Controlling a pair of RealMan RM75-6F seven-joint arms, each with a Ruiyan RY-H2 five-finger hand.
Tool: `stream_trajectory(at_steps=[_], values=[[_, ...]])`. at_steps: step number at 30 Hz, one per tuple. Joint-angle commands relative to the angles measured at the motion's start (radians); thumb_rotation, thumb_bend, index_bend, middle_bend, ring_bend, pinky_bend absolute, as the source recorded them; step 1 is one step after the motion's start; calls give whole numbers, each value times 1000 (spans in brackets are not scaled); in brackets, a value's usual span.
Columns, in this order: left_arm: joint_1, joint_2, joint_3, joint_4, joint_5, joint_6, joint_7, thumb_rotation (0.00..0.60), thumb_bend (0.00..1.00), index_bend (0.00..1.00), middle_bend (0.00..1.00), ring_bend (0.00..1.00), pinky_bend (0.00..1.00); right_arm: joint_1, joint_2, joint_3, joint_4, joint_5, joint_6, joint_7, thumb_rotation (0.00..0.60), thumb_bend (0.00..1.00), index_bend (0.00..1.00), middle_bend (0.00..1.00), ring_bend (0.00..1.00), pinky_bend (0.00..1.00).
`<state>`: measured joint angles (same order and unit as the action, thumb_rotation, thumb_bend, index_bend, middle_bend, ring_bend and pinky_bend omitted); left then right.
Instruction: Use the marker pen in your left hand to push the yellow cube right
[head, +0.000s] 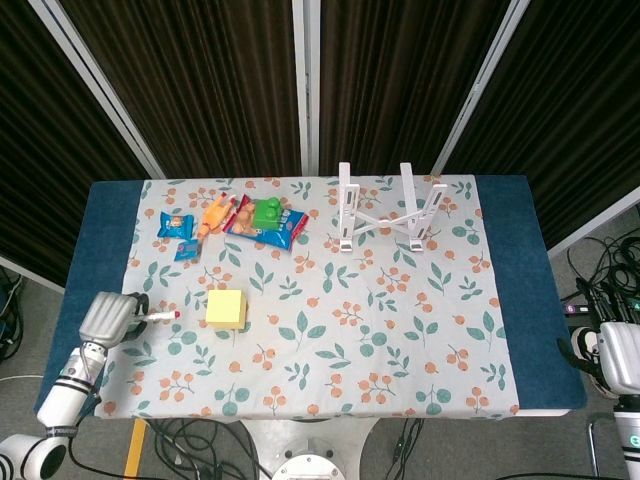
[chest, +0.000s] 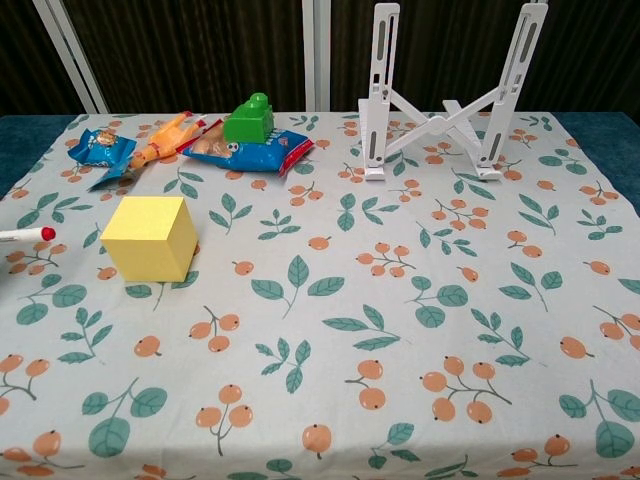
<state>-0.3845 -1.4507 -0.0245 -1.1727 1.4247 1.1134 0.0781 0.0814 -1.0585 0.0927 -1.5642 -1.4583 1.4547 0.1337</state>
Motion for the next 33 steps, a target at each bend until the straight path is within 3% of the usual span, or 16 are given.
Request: stream_trajectory(at_steps=[1, 8, 21, 33], values=[[-30, -18, 4, 31, 26, -28, -18, 600, 583, 685, 709, 732, 876, -2, 5, 2, -4, 1, 5, -2, 600, 176, 0, 157, 42, 117], [-84, -62, 8, 63, 48, -85, -13, 600, 584, 685, 709, 732, 877, -8, 13, 3, -9, 6, 10, -2, 600, 176, 0, 157, 42, 117], [-157, -117, -31, 12, 38, -118, 24, 600, 585, 684, 709, 732, 879, -18, 3, -3, 7, 12, 11, 17, 600, 176, 0, 157, 42, 117], [-233, -175, -90, 41, -64, -211, 136, 600, 585, 680, 705, 732, 879, -23, 0, -4, 15, 12, 12, 25, 600, 176, 0, 157, 42, 117]])
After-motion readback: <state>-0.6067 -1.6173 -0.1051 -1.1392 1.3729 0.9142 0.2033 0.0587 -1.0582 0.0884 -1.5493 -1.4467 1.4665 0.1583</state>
